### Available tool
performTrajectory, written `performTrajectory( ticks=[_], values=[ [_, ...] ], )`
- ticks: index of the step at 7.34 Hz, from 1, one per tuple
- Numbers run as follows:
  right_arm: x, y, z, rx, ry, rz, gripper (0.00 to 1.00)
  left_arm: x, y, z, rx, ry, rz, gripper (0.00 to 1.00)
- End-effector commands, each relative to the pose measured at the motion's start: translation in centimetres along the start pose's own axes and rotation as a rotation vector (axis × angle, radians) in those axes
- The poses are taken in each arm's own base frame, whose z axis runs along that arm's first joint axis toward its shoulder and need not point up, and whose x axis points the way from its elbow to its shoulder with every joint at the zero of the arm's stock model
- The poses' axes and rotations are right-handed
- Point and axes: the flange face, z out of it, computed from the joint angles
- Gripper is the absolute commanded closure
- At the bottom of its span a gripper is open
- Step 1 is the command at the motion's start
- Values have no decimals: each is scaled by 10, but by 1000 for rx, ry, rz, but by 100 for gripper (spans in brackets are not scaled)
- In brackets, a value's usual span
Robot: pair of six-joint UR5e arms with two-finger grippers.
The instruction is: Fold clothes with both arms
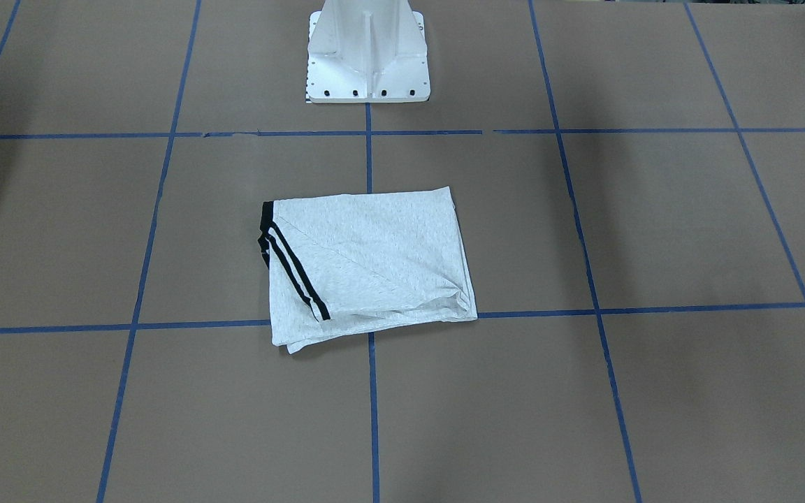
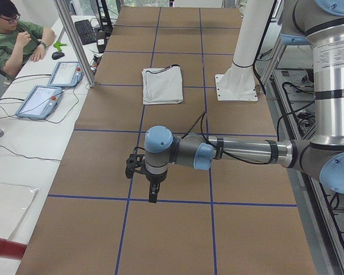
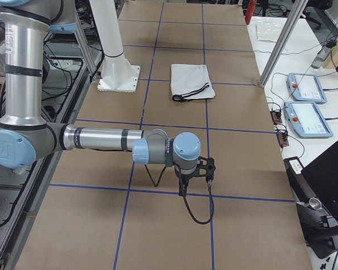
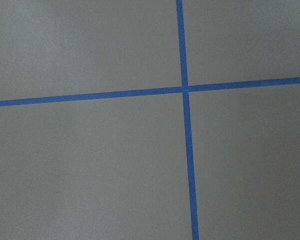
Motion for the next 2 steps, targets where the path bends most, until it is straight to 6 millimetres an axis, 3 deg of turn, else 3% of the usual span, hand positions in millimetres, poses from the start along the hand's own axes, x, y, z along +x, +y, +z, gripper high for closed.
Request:
performTrajectory(
  ticks=[1,2],
  values=[
    [-1,-1,-1,2,-1,-2,0,0,-1,0,0,0,0,1],
    [-1,-1,0,1,-1,-1,0,-1,0,1,-1,0,-1,1]
  ],
)
